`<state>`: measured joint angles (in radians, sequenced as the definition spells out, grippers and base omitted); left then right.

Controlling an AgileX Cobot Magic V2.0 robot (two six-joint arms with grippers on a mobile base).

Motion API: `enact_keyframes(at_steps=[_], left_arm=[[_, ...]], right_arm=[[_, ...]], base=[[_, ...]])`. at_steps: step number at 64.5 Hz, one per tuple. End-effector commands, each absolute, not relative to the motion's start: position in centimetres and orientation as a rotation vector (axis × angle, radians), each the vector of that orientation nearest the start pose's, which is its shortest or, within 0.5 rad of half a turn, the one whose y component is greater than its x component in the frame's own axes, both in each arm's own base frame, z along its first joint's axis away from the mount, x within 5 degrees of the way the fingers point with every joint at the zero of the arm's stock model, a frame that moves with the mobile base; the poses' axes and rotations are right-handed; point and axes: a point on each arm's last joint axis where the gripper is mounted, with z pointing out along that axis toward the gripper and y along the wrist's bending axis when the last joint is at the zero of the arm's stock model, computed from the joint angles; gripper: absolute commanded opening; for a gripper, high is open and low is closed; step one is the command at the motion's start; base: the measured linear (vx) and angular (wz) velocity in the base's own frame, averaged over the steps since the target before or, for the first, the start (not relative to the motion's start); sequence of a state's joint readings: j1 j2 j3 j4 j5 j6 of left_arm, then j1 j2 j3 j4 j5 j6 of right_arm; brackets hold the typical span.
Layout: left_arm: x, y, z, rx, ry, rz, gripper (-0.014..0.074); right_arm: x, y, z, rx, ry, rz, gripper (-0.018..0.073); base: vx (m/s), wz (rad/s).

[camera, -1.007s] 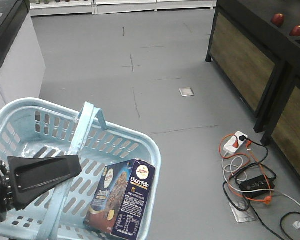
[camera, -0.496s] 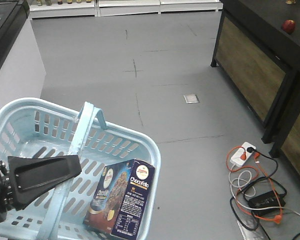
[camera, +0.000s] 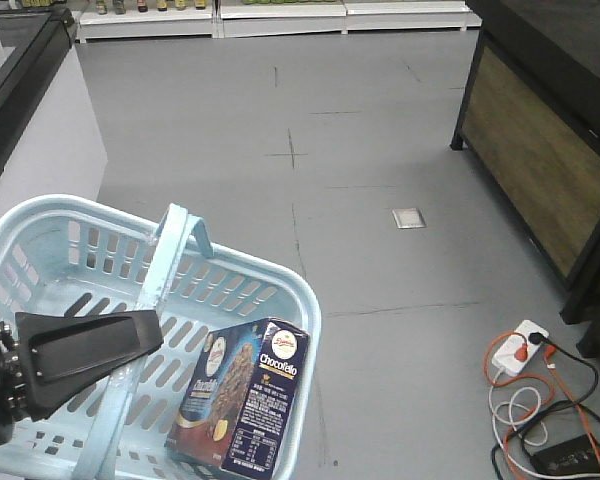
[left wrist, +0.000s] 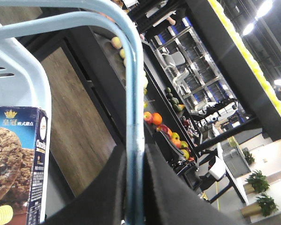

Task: Left arm holds basket, right arm returns cookies
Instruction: 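Drive the base toward the drink shelves, basket held in left gripper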

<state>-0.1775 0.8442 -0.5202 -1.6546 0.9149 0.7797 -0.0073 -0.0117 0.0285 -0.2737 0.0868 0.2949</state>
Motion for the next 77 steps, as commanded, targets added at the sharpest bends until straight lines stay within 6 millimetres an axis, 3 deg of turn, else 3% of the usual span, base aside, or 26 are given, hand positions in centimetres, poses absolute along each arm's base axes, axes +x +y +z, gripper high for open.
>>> enact_keyframes(at_steps=[1,77], left_arm=[[12.77,-9.74,33.48,0.050,1.797,-1.651,-0.0007],[12.77,-9.74,33.48,0.050,1.797,-1.651,-0.0007]], right_arm=[[5.67,-0.10,19.69,0.012,1.520,-0.011,-0.0003],[5.67,-0.10,19.69,0.012,1.520,-0.011,-0.0003]], base=[[0.26,0.09],[0.30,0.05]])
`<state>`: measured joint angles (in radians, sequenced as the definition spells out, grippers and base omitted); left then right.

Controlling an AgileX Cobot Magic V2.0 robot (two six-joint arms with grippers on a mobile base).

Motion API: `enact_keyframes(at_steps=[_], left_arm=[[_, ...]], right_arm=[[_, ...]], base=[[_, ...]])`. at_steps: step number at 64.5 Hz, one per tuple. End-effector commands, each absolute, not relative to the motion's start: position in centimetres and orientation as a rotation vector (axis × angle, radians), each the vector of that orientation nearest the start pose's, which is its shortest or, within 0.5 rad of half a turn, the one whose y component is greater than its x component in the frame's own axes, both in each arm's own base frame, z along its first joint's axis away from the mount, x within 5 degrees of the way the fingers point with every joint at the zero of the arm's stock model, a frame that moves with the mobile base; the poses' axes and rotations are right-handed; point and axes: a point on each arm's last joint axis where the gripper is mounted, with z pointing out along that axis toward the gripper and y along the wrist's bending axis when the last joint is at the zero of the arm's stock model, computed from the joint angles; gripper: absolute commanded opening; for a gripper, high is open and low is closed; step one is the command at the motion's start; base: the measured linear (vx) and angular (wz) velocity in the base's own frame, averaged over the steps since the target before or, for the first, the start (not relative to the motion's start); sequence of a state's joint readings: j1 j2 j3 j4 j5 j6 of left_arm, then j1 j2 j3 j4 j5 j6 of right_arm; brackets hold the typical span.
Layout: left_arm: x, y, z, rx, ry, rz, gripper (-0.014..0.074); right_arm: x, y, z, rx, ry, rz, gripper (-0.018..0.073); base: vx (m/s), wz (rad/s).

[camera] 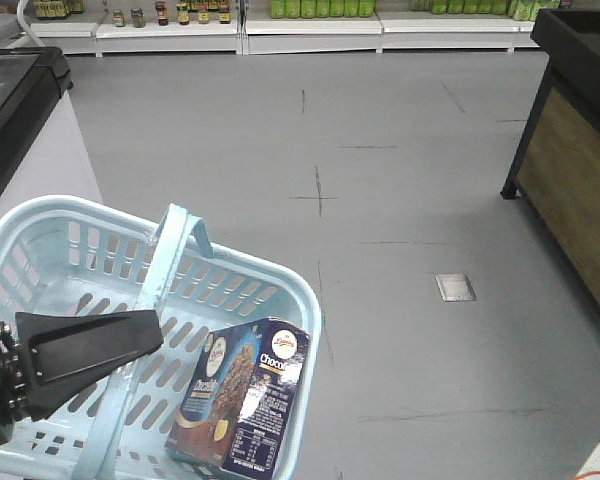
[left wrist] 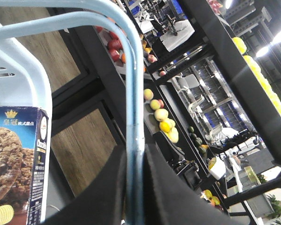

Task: Left arm holds basket, right arm returns cookies
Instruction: 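Drive the base toward the drink shelves, basket held in left gripper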

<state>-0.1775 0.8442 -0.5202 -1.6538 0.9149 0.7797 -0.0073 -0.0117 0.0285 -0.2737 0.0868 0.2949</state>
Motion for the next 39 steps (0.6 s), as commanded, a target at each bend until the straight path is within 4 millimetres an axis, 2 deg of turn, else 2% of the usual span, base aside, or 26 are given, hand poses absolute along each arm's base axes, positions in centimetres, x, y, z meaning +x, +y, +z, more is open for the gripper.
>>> enact_keyframes(at_steps=[1,39], left_arm=[[12.77,-9.74,33.48,0.050,1.797,-1.651,-0.0007],[12.77,-9.74,33.48,0.050,1.797,-1.651,-0.0007]], right_arm=[[5.67,-0.10,19.69,0.012,1.520,-0.011,-0.0003],[5.67,-0.10,19.69,0.012,1.520,-0.011,-0.0003]], base=[[0.34,0.04],[0.35,0.05]])
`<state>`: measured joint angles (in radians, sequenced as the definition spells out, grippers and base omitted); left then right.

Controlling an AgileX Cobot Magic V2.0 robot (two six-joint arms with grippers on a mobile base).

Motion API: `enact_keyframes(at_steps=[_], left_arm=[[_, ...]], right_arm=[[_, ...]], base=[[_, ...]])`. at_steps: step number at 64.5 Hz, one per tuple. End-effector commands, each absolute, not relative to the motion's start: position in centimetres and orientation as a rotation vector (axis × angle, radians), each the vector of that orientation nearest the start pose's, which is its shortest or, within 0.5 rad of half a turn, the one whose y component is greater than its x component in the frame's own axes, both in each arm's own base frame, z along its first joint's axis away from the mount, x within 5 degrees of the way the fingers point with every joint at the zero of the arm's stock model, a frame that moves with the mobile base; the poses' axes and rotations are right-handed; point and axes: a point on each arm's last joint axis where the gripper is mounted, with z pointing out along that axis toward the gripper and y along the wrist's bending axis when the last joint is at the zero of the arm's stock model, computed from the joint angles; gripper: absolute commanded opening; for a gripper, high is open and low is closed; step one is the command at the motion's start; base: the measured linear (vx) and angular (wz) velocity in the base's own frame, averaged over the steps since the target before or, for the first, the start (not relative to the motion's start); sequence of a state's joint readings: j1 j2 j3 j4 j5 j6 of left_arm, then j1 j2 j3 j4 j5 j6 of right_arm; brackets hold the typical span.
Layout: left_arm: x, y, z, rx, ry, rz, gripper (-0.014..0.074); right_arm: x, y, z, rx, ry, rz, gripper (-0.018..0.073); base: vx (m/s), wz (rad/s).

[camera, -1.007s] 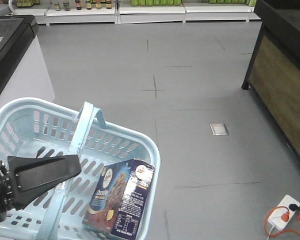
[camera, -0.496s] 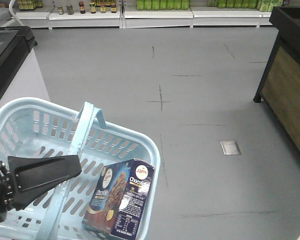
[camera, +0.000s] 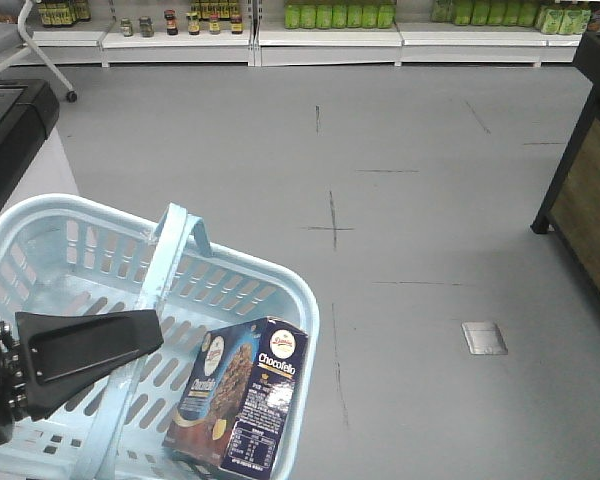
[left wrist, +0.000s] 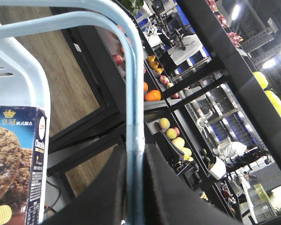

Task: Left arm holds basket, right arm returns cookies
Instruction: 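Drive the base toward the drink shelves, basket held in left gripper, then approach the drink shelves with the basket held in the left gripper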

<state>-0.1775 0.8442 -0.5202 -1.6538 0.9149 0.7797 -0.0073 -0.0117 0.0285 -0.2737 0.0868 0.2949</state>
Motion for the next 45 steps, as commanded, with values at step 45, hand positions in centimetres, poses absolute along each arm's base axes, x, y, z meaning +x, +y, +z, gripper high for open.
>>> enact_keyframes(at_steps=[45], left_arm=[[12.77,-9.74,33.48,0.050,1.797,-1.651,-0.0007]], right_arm=[[5.67,-0.10,19.69,0.012,1.520,-0.011,-0.0003]], base=[[0.34,0.00]])
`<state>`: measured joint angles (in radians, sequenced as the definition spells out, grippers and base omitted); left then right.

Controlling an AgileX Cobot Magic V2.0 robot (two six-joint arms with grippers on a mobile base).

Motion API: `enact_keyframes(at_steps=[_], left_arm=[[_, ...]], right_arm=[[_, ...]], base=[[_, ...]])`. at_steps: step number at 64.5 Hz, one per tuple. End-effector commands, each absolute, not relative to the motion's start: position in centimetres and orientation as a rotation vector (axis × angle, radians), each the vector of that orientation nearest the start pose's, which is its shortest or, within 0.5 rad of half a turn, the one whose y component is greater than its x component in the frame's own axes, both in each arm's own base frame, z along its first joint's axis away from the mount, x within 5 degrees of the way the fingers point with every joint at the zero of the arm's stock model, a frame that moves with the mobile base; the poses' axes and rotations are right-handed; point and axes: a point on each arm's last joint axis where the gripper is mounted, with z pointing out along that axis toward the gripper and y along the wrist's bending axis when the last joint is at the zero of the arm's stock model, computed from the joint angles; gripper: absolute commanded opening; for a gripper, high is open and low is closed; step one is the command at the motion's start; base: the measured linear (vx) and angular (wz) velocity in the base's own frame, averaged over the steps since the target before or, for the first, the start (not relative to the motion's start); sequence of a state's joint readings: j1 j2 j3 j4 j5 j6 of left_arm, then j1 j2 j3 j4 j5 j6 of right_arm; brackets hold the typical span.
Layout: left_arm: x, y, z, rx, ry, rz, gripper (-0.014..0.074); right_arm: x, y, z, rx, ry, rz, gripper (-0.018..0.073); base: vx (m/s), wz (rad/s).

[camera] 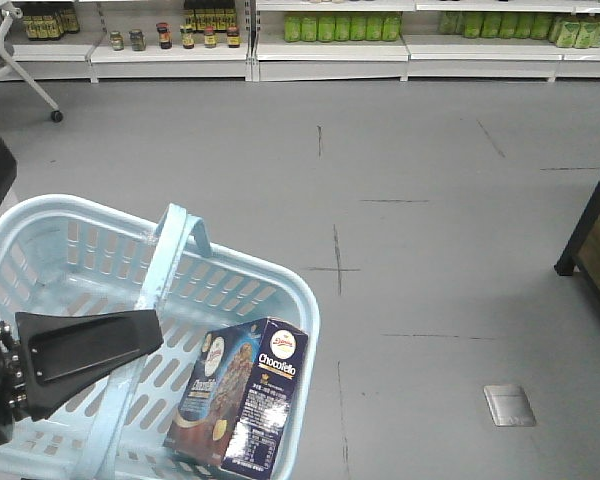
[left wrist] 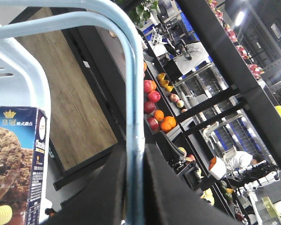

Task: Left arm holds basket, right arm returns cookies
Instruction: 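Approach the drink shelves with the basket held in the left gripper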

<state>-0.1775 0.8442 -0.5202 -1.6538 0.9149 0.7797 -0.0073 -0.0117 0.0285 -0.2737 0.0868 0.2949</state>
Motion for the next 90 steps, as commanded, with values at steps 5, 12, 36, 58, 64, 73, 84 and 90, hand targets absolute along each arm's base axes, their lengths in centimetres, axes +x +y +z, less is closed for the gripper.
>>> enact_keyframes(at_steps=[5,12,36,58,64,73,84,90], left_arm=[[12.77,-9.74,33.48,0.050,1.797,-1.651,-0.0007],[12.77,-9.74,33.48,0.050,1.797,-1.651,-0.0007],[12.77,-9.74,33.48,0.050,1.797,-1.651,-0.0007],[12.77,-9.74,33.48,0.050,1.797,-1.651,-0.0007],[12.78,-9.73,33.56,0.047,1.792,-1.655,-0.0007],[12.84,-9.70,33.51,0.043,1.795,-1.646,-0.0007],[12.84,-9.70,33.56,0.041,1.792,-1.649,-0.0007],[12.84,-9.70,33.56,0.041,1.792,-1.649,-0.0007]], right_arm=[[5.67,-0.10,19.69,0.012,1.520,-0.011,-0.0003],[5.67,-0.10,19.69,0.012,1.520,-0.011,-0.0003],[5.67,-0.10,19.69,0.012,1.520,-0.011,-0.0003],[5.67,-0.10,19.69,0.012,1.520,-0.011,-0.0003],[5.67,-0.09,19.70,0.012,1.519,-0.011,-0.0003],[5.67,-0.10,19.68,0.013,1.521,-0.011,-0.0003],[5.67,-0.10,19.69,0.012,1.520,-0.011,-0.0003],[5.67,-0.10,19.68,0.013,1.521,-0.011,-0.0003]], base=[[0.35,0.00],[0.36,0.01],[0.37,0.06],[0.36,0.06],[0.35,0.00],[0.35,-0.02],[0.33,-0.02],[0.33,-0.03]])
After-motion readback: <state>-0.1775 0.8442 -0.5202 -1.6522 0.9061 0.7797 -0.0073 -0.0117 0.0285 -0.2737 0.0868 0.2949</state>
